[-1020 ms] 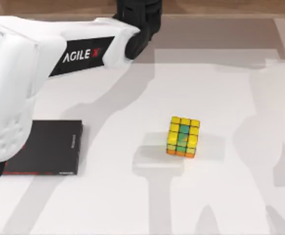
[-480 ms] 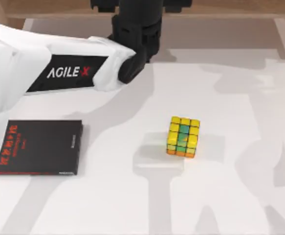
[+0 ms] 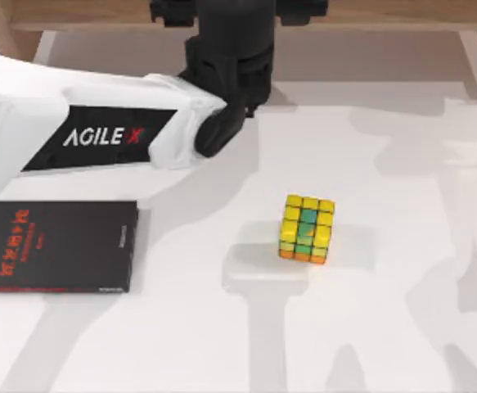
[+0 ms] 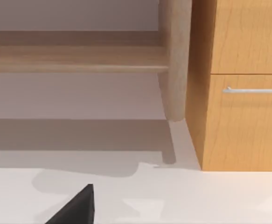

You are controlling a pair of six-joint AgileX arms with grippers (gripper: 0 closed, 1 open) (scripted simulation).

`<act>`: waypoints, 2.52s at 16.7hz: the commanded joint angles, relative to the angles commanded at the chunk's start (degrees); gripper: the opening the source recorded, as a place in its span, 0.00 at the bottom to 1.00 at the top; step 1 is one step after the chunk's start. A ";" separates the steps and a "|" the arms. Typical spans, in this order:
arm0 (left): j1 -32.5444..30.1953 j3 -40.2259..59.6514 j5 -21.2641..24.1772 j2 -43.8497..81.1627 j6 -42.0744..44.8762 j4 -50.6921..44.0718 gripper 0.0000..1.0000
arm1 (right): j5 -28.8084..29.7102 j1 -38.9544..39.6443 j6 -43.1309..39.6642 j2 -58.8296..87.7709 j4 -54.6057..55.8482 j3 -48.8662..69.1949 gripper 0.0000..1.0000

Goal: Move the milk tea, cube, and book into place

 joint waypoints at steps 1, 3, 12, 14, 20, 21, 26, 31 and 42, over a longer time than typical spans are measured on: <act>0.02 -0.17 0.63 -0.49 -0.11 0.29 0.00 | 0.00 0.00 0.00 0.00 0.00 0.00 1.00; 0.51 -1.56 3.71 -2.49 -0.53 1.44 0.00 | 0.00 0.00 0.00 0.00 0.00 0.00 1.00; 21.00 -24.55 36.86 -16.10 -0.91 10.18 0.00 | 0.00 0.00 0.00 0.00 0.00 0.00 1.00; 28.96 -30.25 44.77 -17.24 -0.22 12.10 0.00 | 0.00 0.00 0.00 0.00 0.00 0.00 1.00; 51.93 -36.93 59.20 -12.02 2.47 16.29 0.00 | 0.00 0.00 0.00 0.00 0.00 0.00 1.00; 54.67 -36.63 60.04 -10.66 2.82 16.66 0.00 | 0.00 0.00 0.00 0.00 0.00 0.00 1.00; 59.41 -35.19 60.88 -7.47 3.54 17.33 0.00 | 0.00 0.00 0.00 0.00 0.00 0.00 1.00; 59.31 -35.40 60.75 -6.77 3.59 18.03 0.00 | 0.00 0.00 0.00 0.00 0.00 0.00 1.00; 59.40 -36.02 60.97 -0.91 3.50 24.73 0.00 | 0.00 0.00 0.00 0.00 0.00 0.00 1.00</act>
